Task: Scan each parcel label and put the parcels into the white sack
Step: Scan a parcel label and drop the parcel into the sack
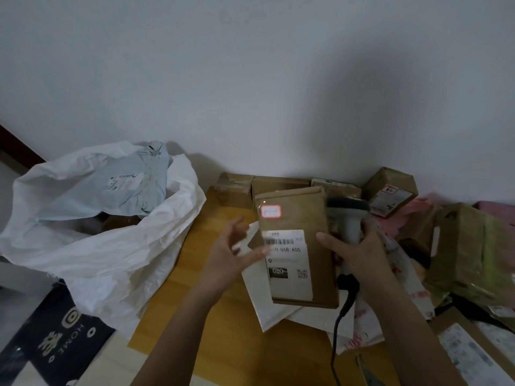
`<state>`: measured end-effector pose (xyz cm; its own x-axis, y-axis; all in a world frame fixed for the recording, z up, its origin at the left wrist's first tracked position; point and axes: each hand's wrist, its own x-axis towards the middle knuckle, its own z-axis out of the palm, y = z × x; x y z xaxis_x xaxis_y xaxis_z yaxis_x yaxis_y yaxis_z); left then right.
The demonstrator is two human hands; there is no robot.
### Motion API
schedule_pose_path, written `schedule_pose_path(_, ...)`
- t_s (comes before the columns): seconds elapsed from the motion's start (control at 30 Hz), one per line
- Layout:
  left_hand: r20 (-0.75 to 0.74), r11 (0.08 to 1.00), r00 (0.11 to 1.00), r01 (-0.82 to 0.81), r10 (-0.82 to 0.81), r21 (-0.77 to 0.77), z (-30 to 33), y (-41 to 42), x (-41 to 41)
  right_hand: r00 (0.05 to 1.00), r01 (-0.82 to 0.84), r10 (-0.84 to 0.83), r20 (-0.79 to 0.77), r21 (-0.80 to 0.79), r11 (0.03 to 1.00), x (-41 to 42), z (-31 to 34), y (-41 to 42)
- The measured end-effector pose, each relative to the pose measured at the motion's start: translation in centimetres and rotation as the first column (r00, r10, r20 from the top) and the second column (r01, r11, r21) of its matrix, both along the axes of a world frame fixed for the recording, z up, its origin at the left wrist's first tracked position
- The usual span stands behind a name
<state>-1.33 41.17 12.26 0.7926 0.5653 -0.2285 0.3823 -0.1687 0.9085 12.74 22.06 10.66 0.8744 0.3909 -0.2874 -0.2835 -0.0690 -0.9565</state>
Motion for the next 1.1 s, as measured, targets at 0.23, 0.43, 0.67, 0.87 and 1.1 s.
schedule_pose_path(0.23, -0.011, 0.897, 0.979, 0.182, -0.204, -0.403, -3.2, -2.3, -0.6, 0.993, 0.053, -0.043, -0.111, 0.088, 0.995, 0.5, -0.3, -0.7)
schedule_pose_path(0.43, -0.056, 0.939, 0.998, -0.040, 0.022, -0.343, -4.2, -1.6, 0.0, 0.984, 0.124, -0.120, -0.134, 0.020, 0.992, 1.0, 1.0, -0.6)
schedule_pose_path(0.67, -0.142, 0.895, 0.951, -0.306, 0.274, -0.324, -4.6, -0.1, 0.1, 0.988, -0.103, 0.112, -0.107, 0.086, 0.991, 2.5, 6.9, -0.7)
schedule_pose_path(0.87, -0.129, 0.843, 0.935, -0.355, 0.331, -0.405, -4.4, 0.7, -0.1, 0.926, -0.364, 0.376, -0.041, 0.173, 0.915, 1.3, 11.7, -1.4)
schedule_pose_path(1.1, -0.092, 0.804, 0.920, -0.378, 0.380, -0.458, -4.4, 1.1, -0.2, 0.887, -0.458, 0.461, 0.010, 0.135, 0.879, -0.6, 12.2, -0.9)
